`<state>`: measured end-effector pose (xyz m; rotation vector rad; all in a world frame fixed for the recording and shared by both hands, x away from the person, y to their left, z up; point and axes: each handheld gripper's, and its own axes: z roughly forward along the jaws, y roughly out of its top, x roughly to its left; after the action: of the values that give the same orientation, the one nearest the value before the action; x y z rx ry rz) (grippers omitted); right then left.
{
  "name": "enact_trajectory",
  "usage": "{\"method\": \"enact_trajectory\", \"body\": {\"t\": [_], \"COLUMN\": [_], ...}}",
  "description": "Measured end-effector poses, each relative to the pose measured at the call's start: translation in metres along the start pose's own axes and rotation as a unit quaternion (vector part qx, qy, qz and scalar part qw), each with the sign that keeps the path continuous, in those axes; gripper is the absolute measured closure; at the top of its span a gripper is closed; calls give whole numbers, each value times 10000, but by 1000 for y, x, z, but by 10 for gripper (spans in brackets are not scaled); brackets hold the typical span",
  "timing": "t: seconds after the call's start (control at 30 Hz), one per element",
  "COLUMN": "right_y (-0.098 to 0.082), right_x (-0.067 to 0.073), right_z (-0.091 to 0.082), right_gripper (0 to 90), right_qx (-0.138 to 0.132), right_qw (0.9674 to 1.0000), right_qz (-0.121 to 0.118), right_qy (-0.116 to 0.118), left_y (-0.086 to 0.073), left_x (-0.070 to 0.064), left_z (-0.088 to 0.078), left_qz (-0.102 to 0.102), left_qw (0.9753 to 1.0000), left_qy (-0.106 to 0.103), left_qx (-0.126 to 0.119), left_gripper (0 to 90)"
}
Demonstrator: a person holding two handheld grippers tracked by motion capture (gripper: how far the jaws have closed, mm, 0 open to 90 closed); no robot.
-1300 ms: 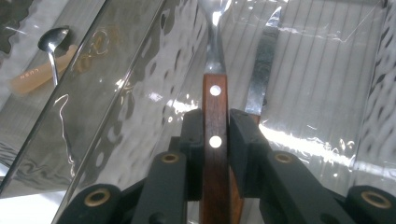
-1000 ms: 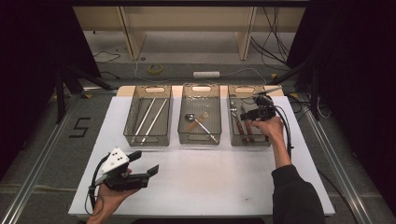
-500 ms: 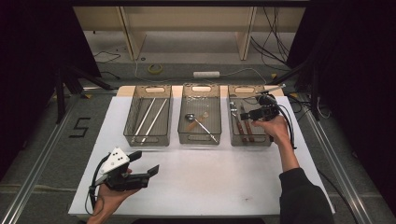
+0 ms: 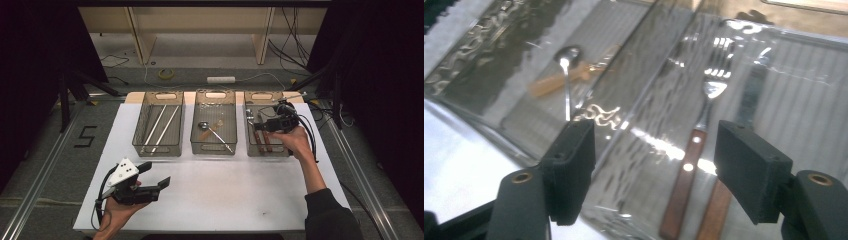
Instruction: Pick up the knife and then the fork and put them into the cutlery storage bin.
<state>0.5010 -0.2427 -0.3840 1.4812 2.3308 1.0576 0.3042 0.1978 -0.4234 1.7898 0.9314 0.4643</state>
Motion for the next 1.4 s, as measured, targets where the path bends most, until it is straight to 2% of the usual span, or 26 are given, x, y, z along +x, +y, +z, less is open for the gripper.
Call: {"method": "enact_trajectory", "body": {"t": [0.13,0.5,0.73,0.83,0.9,1.3,1.4], "right_y": [-4,-20,-32,-36,-39,-54,-59], "right_x": [6,29,43,47,49,60,64], "right_z": [-2,-12,-17,-18,-19,-26,-29], "right_gripper": [330,308,298,295,288,270,270], "right_qx": [-74,-549,-887,-937,-979,-1181,-1308], "right_qw": [9999,9976,9937,9927,9915,9872,9848], "right_qz": [-77,-295,-342,-396,-385,-655,-729], "right_qy": [65,311,595,645,761,851,876], "left_y": [0,0,0,0,0,0,0], "left_x": [0,0,0,0,0,-1,-1], "left_z": [0,0,0,1,1,2,3], "left_qz": [-1,-8,-31,-26,-30,-13,8], "left_qw": [10000,10000,10000,10000,10000,10000,10000], "left_qy": [1,6,5,2,2,-4,-30], "left_qx": [-1,-1,16,21,28,44,71], "left_gripper": [172,173,172,172,172,172,172]}}
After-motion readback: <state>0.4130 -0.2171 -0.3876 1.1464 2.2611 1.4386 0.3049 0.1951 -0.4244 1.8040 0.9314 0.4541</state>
